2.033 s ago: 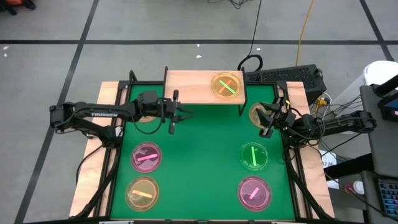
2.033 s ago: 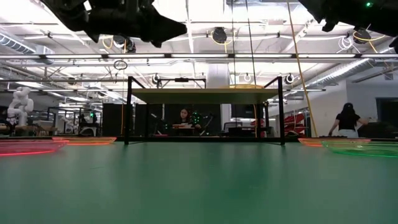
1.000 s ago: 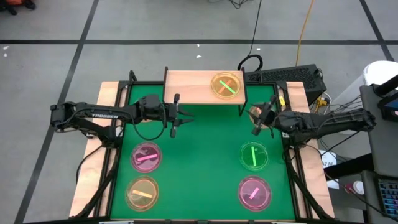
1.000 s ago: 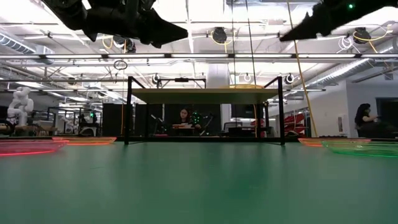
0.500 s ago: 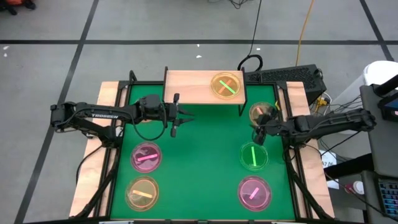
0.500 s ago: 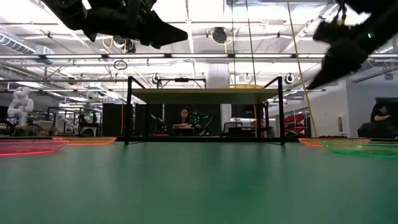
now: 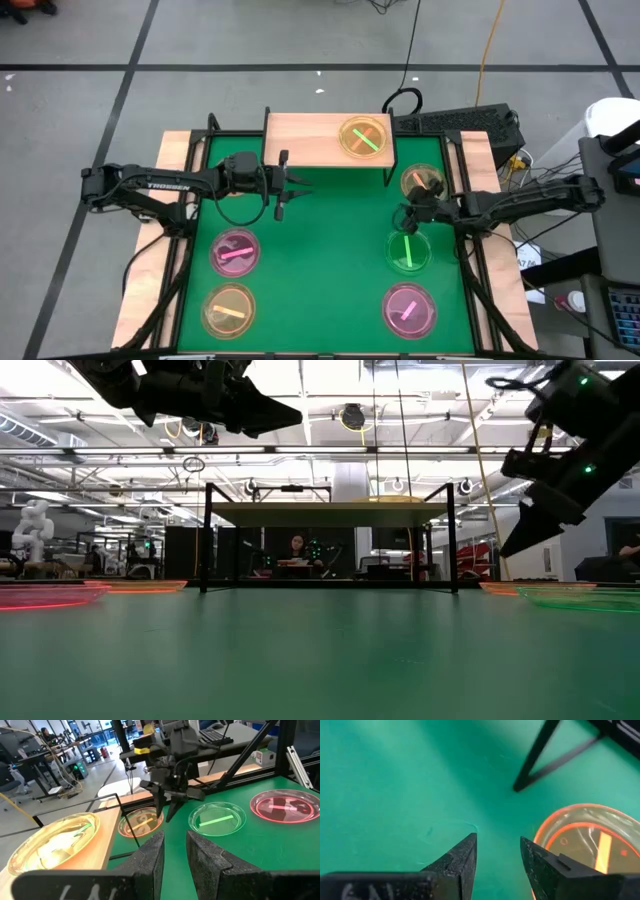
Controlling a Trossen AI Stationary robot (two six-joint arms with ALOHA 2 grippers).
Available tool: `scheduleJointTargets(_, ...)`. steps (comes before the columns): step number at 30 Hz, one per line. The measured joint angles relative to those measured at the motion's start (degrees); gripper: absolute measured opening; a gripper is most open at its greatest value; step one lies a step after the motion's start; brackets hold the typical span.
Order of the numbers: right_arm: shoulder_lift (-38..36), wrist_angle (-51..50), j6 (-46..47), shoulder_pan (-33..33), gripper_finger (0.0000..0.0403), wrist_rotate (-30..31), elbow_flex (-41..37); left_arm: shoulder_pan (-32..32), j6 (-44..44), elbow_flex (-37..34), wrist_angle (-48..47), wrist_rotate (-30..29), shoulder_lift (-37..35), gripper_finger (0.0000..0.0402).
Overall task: Place and stack plates onto a shelf
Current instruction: Stack the orange plate on top of the green plate on the shelf
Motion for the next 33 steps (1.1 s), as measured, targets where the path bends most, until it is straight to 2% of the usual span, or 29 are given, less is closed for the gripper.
scheduleJointTargets(8,7.53,-4.18,-1.42,-4.07,0.0132,0.02,2.24,0.00,0.00,0.00,0.06,0.00,0.00,0.0088)
scheduleJointTargets(23,21.37,-2.23,-2.70,-10.26,0.0130,1.83,2.47,0.00,0.09,0.02,0.04,-0.02,0.02,0.0088)
scheduleJointTargets(26,21.89,-1.77,-3.11,-10.28,0.0106,2.08,2.46,0.00,0.09,0.02,0.01,-0.02,0.01,0.0088)
scheduleJointTargets(31,20.80,-1.58,-2.98,-10.28,0.0015,0.71,2.42,0.00,0.07,0.02,-0.01,0.00,0.02,0.0088)
scheduleJointTargets(33,19.57,-2.26,-3.19,-10.28,0.0009,-0.44,3.02,0.00,0.03,0.02,-0.04,0.00,0.02,0.0088)
